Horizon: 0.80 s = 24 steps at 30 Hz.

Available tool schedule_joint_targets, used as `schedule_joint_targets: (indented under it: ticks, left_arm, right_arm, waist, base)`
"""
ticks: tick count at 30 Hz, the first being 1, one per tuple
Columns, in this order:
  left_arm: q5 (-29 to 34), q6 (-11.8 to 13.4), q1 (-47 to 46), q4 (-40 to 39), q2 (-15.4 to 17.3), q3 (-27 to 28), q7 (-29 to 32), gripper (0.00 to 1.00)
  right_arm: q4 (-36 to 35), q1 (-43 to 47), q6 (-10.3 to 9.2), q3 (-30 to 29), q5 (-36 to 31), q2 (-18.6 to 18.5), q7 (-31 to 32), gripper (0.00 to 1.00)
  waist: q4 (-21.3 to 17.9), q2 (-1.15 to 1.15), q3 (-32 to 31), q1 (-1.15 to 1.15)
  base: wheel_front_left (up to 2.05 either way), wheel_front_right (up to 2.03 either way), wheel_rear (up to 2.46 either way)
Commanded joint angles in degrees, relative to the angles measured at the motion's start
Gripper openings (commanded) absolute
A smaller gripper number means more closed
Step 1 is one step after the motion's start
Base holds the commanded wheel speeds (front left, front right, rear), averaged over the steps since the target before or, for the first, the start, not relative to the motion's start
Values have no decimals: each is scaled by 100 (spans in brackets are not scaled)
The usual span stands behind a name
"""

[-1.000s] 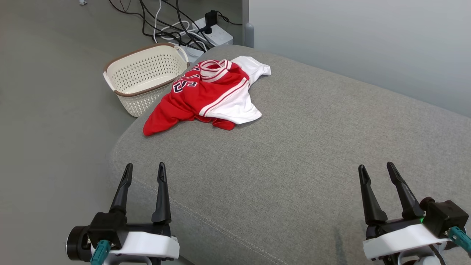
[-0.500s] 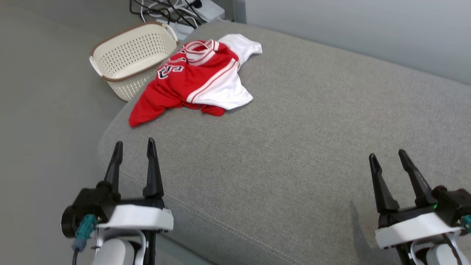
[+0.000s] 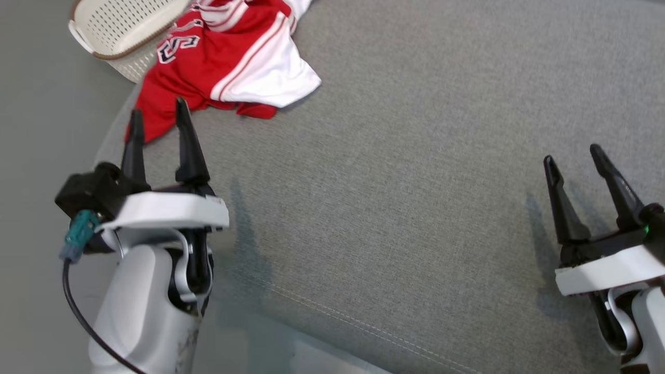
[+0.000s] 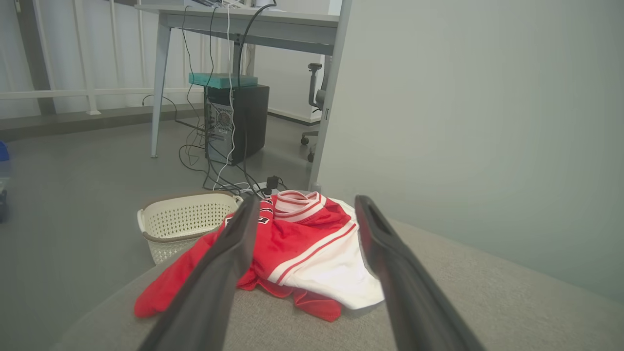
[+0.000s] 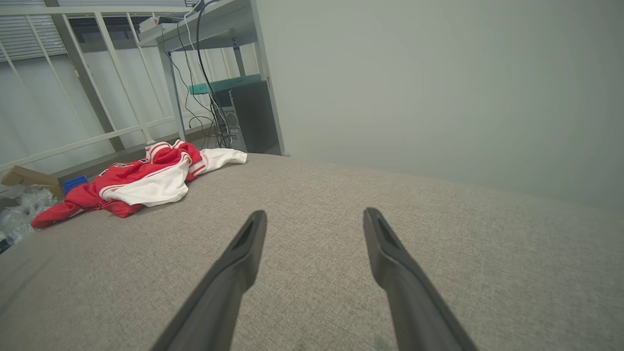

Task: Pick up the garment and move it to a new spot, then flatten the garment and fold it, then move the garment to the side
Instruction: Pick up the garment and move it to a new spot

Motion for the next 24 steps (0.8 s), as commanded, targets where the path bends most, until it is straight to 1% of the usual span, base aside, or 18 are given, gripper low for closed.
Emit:
schedule_joint_targets:
  ticks: [1,6,11,17,21,24]
  left_arm:
    - [-69,63,-231,-66,153,228,-33,100]
    - [-177,95,-877,509,153,375,-33,100]
    - [-214,13,-1517,1306,153,503,-33,100]
    - [-180,-144,-2260,2494,153,618,-33,100]
    - [-103,-168,-2682,3350,169,739,-33,100]
    - [-94,-243,-2968,3951,213,776,-33,100]
  right_arm:
    - [-178,-101,0,134,-70,-71,-35,100]
    - [-212,-318,0,167,-61,-232,-35,100]
    - [-247,-470,0,221,-56,-358,-35,100]
    - [-353,-509,0,248,-28,-506,-35,100]
    - [-434,-531,0,281,-7,-592,-33,100]
    - [-489,-565,0,312,9,-632,-13,100]
  waist:
    - [-147,0,280,0]
    - [-301,0,619,0]
    - [-484,0,867,0]
    - [-631,0,1128,0]
    - [-697,0,1253,0]
    - [-748,0,1320,0]
  base:
    - [0,0,0]
    - [0,0,0]
    - [0,0,0]
    - [0,0,0]
    - [0,0,0]
    - [0,0,0]
